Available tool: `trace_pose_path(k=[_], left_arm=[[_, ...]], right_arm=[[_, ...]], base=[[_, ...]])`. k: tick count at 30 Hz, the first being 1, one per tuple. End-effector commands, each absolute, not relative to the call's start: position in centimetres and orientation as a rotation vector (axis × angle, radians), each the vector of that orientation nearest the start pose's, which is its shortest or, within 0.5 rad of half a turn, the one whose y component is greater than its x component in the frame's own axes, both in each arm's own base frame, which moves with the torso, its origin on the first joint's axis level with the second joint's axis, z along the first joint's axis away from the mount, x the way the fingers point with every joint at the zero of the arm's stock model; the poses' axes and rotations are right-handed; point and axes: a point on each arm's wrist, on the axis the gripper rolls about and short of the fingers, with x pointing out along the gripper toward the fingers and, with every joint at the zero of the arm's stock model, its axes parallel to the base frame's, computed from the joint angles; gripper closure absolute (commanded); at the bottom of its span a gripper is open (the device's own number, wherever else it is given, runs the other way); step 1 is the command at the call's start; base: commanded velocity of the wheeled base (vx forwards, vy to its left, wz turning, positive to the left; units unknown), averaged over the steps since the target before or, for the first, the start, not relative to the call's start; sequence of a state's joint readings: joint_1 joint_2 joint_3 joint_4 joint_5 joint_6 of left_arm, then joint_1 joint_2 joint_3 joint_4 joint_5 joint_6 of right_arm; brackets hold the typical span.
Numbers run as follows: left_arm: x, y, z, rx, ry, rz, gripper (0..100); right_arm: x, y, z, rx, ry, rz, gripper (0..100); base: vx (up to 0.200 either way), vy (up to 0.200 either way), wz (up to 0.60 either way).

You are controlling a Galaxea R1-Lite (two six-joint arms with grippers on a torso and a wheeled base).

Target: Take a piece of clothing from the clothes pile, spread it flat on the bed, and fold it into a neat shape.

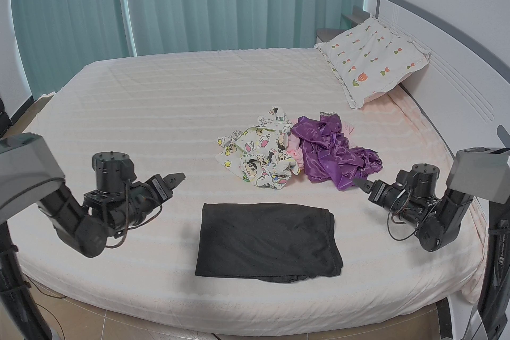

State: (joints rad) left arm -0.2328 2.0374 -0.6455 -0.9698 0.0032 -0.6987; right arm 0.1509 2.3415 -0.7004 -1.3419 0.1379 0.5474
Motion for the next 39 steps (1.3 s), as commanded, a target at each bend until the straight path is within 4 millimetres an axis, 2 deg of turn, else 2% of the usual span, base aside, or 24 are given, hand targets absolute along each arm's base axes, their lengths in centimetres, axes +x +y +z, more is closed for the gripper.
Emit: trace_pose_path(k=[1, 2, 3, 5, 6, 9, 10, 13, 14, 15, 18, 19, 23, 24, 25, 27, 29, 31, 32, 34, 39], left_arm=[[25.2, -4.7, 13.4, -0.628, 0.323, -0.132, 0], [23.6, -4.3, 13.8, -0.619, 0.307, -0.137, 0], [22.7, -4.2, 14.1, -0.616, 0.294, -0.142, 0], [21.8, -4.0, 14.4, -0.616, 0.284, -0.149, 0], [19.8, -3.7, 15.1, -0.618, 0.253, -0.18, 0], [17.9, -3.5, 15.6, -0.615, 0.222, -0.203, 0], [16.4, -3.2, 15.6, -0.613, 0.212, -0.206, 0], [14.2, -2.7, 15.9, -0.599, 0.195, -0.209, 0], [14.2, -2.7, 15.9, -0.599, 0.195, -0.209, 0], [12.3, -2.4, 16.0, -0.582, 0.184, -0.214, 0], [9.7, -1.9, 16.4, -0.558, 0.147, -0.221, 0], [9.2, -1.8, 16.5, -0.554, 0.141, -0.221, 0], [5.3, -1.1, 16.2, -0.514, 0.112, -0.211, 0], [5.2, -1.0, 16.1, -0.513, 0.112, -0.209, 0], [3.7, -0.8, 15.8, -0.476, 0.101, -0.198, 0], [2.9, -0.6, 15.5, -0.456, 0.102, -0.192, 0], [1.3, -0.3, 14.9, -0.439, 0.103, -0.188, 0], [1.1, -0.3, 14.8, -0.439, 0.103, -0.188, 0], [-0.1, 0.0, 14.1, -0.432, 0.106, -0.185, 0], [-0.9, 0.1, 13.5, -0.413, 0.095, -0.185, 0], [-2.2, 0.4, 12.2, -0.368, 0.083, -0.151, 0]], right_arm=[[31.3, 4.5, 9.0, 0.486, 0.202, 0.179, 0], [29.5, 4.3, 10.1, 0.452, 0.181, 0.183, 0], [28.6, 4.2, 10.6, 0.443, 0.176, 0.188, 0], [27.5, 4.1, 11.1, 0.44, 0.166, 0.192, 0], [25.0, 3.8, 12.1, 0.436, 0.151, 0.197, 0], [23.0, 3.5, 13.0, 0.433, 0.121, 0.201, 0], [21.3, 3.2, 13.7, 0.432, 0.094, 0.202, 0], [18.4, 2.8, 14.2, 0.43, 0.065, 0.201, 0], [18.4, 2.8, 14.2, 0.43, 0.065, 0.201, 0], [16.4, 2.5, 14.3, 0.42, 0.046, 0.205, 0], [14.0, 2.1, 14.4, 0.409, 0.013, 0.206, 0], [13.8, 2.0, 14.6, 0.413, -0.001, 0.205, 0], [11.3, 1.2, 15.2, 0.418, -0.029, 0.153, 0], [11.2, 1.2, 15.2, 0.417, -0.032, 0.154, 0], [9.7, 1.1, 15.2, 0.414, -0.027, 0.156, 0], [8.7, 1.0, 15.0, 0.408, -0.012, 0.157, 0], [6.6, 0.8, 14.2, 0.367, 0.027, 0.152, 0], [6.3, 0.8, 14.0, 0.36, 0.037, 0.15, 0], [4.3, 0.5, 12.8, 0.32, 0.076, 0.131, 0], [2.5, 0.3, 12.0, 0.305, 0.059, 0.133, 0], [0.0, 0.1, 10.1, 0.278, 0.053, 0.114, 0]], base=[[0.0, 0.0, 0.0], [0.0, 0.0, 0.0], [0.0, 0.0, 0.0], [0.0, 0.0, 0.0], [0.0, 0.0, 0.0], [0.0, 0.0, 0.0], [0.0, 0.0, 0.0], [0.0, 0.0, 0.0], [0.0, 0.0, 0.0], [0.0, 0.0, 0.0], [0.0, 0.0, 0.0], [0.0, 0.0, 0.0], [0.0, 0.0, 0.0], [0.0, 0.0, 0.0], [0.0, 0.0, 0.0], [0.0, 0.0, 0.0], [0.0, 0.0, 0.0], [0.0, 0.0, 0.0], [0.0, 0.0, 0.0], [0.0, 0.0, 0.0], [0.0, 0.0, 0.0]])
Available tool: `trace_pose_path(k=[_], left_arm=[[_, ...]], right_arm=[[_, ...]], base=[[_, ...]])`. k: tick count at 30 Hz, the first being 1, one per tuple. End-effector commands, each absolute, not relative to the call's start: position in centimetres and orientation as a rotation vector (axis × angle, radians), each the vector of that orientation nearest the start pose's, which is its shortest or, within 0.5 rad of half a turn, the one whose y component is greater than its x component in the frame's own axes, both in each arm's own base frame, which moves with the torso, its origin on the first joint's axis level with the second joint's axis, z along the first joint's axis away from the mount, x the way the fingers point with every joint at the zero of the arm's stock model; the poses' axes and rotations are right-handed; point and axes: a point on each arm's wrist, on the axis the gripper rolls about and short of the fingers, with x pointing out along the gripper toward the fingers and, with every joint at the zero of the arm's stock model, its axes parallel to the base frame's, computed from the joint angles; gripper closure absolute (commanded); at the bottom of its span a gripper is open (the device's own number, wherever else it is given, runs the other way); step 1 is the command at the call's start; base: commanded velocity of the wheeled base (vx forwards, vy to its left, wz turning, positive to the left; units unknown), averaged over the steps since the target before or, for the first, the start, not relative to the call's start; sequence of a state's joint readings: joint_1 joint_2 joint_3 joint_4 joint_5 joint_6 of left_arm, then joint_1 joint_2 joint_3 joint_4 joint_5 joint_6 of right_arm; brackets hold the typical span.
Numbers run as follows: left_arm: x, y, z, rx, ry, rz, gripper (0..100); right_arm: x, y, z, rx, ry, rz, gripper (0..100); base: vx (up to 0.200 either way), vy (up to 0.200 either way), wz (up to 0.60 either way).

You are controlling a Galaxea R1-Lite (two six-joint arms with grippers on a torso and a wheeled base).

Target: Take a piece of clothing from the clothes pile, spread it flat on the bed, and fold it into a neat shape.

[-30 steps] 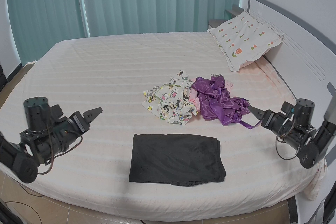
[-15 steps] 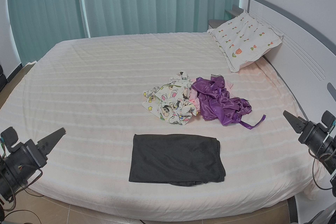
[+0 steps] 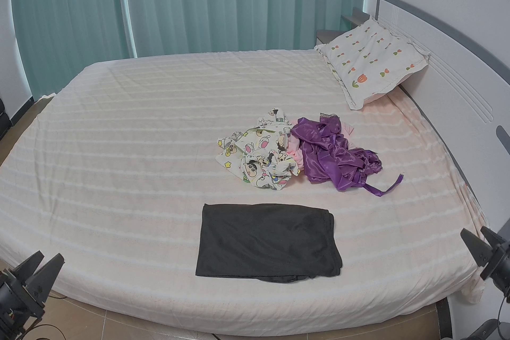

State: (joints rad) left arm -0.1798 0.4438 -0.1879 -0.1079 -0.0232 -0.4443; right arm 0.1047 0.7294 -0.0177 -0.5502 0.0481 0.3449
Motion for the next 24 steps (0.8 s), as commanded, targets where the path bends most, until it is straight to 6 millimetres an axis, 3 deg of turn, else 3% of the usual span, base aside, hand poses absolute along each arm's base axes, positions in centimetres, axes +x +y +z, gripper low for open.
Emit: trace_pose_path(k=[1, 5, 11, 15, 24], left_arm=[[-2.3, 0.5, 11.9, -0.363, 0.084, -0.143, 0], [-2.6, 0.6, 11.4, -0.332, 0.06, -0.118, 0], [-2.5, 0.7, 11.1, -0.278, 0.052, -0.042, 0], [-2.6, 0.9, 11.3, -0.246, 0.038, 0.01, 0], [-2.6, 1.1, 12.1, -0.12, -0.039, 0.113, 0]], right_arm=[[-0.4, 0.1, 9.7, 0.272, 0.051, 0.103, 0], [-1.5, 0.1, 8.4, 0.241, 0.037, 0.098, 0], [-2.4, 0.2, 8.3, 0.152, -0.021, 0.091, 0], [-2.4, 0.2, 8.2, 0.054, -0.028, 0.093, 0], [-2.4, 0.2, 8.2, 0.054, -0.026, 0.097, 0]], base=[[0.0, 0.0, 0.0], [0.0, 0.0, 0.0], [0.0, 0.0, 0.0], [0.0, 0.0, 0.0], [0.0, 0.0, 0.0]])
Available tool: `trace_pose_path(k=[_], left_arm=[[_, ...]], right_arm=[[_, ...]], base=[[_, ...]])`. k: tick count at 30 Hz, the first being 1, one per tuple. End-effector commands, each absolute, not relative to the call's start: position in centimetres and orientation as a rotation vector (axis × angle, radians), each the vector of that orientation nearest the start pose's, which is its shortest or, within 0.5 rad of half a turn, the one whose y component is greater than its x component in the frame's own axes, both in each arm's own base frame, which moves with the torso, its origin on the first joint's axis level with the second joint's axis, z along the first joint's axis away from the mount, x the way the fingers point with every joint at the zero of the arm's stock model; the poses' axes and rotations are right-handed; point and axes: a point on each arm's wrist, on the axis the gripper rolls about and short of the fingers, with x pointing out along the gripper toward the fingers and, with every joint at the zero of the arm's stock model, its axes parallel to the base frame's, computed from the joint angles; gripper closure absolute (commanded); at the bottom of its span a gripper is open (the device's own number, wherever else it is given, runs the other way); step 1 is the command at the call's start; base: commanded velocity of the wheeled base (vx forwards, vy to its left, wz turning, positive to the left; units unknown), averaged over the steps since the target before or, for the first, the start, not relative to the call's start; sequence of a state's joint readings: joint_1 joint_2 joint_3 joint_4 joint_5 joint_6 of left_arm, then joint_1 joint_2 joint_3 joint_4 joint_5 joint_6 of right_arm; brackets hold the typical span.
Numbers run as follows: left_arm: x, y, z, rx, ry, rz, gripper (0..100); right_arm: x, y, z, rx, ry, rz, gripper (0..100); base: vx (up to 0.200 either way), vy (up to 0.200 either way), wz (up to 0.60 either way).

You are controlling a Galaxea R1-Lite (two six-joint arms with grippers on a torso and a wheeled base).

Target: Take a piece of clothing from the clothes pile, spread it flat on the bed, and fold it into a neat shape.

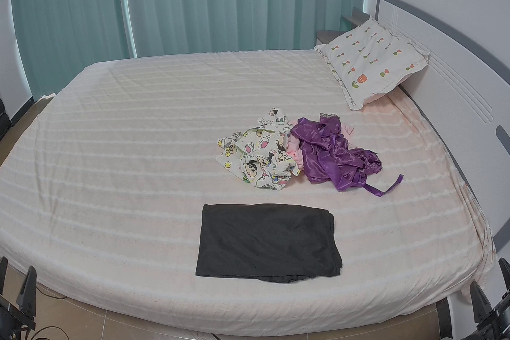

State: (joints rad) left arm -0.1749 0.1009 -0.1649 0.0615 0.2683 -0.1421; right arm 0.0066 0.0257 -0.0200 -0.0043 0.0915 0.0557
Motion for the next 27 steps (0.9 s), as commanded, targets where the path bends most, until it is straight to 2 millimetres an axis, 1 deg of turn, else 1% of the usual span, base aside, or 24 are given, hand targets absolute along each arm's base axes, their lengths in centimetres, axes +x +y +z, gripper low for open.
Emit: trace_pose_path(k=[1, 4, 6, 8, 10, 12, 16, 19, 20, 21, 24, 27], left_arm=[[-2.7, 1.1, 12.3, -0.118, -0.047, 0.117, 0], [-3.0, 1.0, 12.9, -0.121, -0.066, 0.165, 0], [-3.2, 0.9, 13.1, -0.117, -0.075, 0.21, 0], [-3.3, 0.8, 13.1, -0.109, -0.08, 0.214, 0], [-3.4, 0.7, 12.7, -0.093, -0.079, 0.209, 0], [-3.4, 0.6, 11.9, -0.086, -0.037, 0.229, 0], [-3.6, 0.5, 10.7, -0.077, 0.052, 0.26, 0], [-3.7, 0.4, 9.5, -0.071, 0.046, 0.198, 0], [-3.7, 0.4, 9.5, -0.071, 0.046, 0.198, 0], [-3.0, 0.4, 8.4, -0.063, 0.057, 0.182, 0], [-2.4, 0.3, 8.1, -0.062, -0.035, 0.146, 0], [-2.3, 0.2, 8.1, -0.055, -0.059, 0.095, 0]], right_arm=[[-2.4, 0.2, 8.2, 0.052, -0.026, 0.099, 0], [-2.4, 0.2, 8.2, 0.048, -0.027, 0.099, 0], [-2.4, 0.2, 8.2, 0.049, -0.027, 0.103, 0], [-2.4, 0.2, 8.2, 0.051, -0.026, 0.108, 0], [-2.4, 0.3, 8.1, 0.05, -0.024, 0.148, 0], [-2.4, 0.4, 8.1, 0.051, -0.024, 0.177, 0], [-2.4, 0.4, 8.1, 0.056, -0.024, 0.177, 0], [-2.4, 0.4, 8.1, 0.053, -0.024, 0.177, 0], [-2.4, 0.4, 8.1, 0.053, -0.024, 0.177, 0], [-2.4, 0.4, 8.1, 0.047, -0.025, 0.176, 0], [-2.4, 0.4, 8.3, 0.017, -0.049, 0.175, 0], [-2.3, 0.4, 8.3, -0.045, -0.078, 0.175, 0]], base=[[0.0, 0.0, 0.0], [0.0, 0.0, 0.0], [0.0, 0.0, 0.0], [0.0, 0.0, 0.0], [0.0, 0.0, 0.0], [0.0, 0.0, 0.0], [0.0, 0.0, 0.0], [0.0, 0.0, 0.0], [0.0, 0.0, 0.0], [0.0, 0.0, 0.0], [0.0, 0.0, 0.0], [0.0, 0.0, 0.0]])
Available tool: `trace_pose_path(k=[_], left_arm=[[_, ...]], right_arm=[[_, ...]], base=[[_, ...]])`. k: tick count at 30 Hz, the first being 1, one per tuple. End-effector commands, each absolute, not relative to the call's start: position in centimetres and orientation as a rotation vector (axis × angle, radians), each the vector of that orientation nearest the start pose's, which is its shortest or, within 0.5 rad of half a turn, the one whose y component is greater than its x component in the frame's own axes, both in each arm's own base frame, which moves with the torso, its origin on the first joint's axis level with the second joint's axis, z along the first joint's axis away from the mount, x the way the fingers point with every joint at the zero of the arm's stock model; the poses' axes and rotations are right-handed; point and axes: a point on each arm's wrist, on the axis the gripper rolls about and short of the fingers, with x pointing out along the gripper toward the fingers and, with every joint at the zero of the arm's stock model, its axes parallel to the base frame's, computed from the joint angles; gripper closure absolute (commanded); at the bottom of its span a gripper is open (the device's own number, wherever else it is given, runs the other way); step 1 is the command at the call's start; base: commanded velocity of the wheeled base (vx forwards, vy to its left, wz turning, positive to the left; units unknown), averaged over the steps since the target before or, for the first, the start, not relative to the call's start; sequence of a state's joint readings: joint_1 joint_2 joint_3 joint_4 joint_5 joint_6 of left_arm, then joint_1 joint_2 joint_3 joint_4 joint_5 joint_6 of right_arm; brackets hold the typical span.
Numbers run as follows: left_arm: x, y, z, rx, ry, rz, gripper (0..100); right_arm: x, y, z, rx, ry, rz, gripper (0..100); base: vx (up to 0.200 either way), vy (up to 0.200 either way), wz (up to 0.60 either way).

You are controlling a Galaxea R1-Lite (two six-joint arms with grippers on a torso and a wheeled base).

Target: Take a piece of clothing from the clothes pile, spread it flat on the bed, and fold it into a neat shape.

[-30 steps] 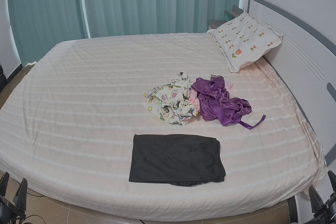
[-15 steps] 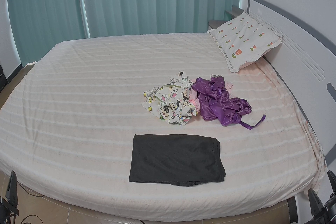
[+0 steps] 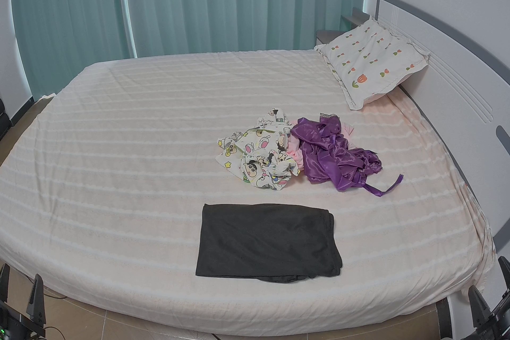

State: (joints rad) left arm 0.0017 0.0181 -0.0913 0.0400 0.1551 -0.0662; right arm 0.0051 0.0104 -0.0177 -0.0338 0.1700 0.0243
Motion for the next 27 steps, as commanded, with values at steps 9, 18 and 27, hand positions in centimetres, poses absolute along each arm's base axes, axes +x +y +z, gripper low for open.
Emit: trace_pose_path(k=[9, 18, 27], left_arm=[[-2.28, 0.03, 7.56, -0.002, -0.002, 0.018, 0], [-2.28, 0.03, 7.56, 0.0, -0.002, 0.017, 0], [-2.28, 0.03, 7.56, 0.0, -0.002, 0.017, 0]], right_arm=[[-2.33, 0.29, 8.32, -0.153, -0.085, 0.131, 0], [-2.32, 0.16, 8.3, -0.203, -0.078, 0.074, 0], [-2.29, 0.14, 7.77, -0.056, -0.023, 0.073, 0]], base=[[0.0, 0.0, 0.0], [0.0, 0.0, 0.0], [0.0, 0.0, 0.0]])
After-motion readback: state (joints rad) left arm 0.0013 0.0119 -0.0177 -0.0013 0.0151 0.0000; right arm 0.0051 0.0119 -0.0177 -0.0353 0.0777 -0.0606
